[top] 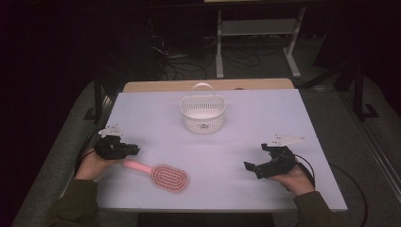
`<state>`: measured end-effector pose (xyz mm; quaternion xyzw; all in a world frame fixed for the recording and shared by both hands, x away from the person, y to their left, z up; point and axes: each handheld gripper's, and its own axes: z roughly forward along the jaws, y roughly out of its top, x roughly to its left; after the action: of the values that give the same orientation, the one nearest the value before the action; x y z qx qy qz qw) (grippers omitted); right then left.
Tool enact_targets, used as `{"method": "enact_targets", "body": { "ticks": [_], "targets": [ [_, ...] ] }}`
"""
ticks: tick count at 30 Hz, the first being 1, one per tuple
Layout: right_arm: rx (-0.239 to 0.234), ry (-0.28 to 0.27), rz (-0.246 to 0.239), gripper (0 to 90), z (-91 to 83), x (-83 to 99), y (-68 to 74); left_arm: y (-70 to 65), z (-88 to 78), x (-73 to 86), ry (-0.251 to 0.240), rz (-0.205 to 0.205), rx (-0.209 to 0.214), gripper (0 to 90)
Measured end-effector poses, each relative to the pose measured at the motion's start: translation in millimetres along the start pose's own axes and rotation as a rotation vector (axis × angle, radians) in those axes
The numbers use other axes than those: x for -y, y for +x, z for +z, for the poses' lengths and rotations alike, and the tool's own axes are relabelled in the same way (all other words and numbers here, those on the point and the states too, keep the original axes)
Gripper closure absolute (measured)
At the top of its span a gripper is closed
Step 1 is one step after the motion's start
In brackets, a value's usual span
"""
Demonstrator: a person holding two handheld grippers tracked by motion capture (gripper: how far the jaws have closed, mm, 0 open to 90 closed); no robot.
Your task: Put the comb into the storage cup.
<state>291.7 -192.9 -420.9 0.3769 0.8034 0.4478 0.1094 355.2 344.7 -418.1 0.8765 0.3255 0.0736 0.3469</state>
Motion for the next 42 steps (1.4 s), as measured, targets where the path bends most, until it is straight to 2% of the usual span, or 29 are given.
{"method": "enact_targets", "body": {
  "ticks": [7,21,33,42],
  "targets": [
    [-0.002,0.004,-0.003,0.0,1.3,0.0,0.5,1.0,2.0,2.1,0.042,-0.003,0.007,90.0],
    [0.001,0.005,-0.004,0.0,1.4,0.4,0.8,0.2,6.2,3.8,0.125,0.01,-0.011,90.0],
    [-0.001,0.01,-0.009,0.0,1.8,0.9,2.1,0.2,4.9,7.2,0.148,0.007,-0.018,90.0],
    [0.0,0.018,-0.017,0.0,3.8,0.8,4.9,-4.9,2.5,12.1,0.167,0.005,-0.014,90.0]
  ]
}}
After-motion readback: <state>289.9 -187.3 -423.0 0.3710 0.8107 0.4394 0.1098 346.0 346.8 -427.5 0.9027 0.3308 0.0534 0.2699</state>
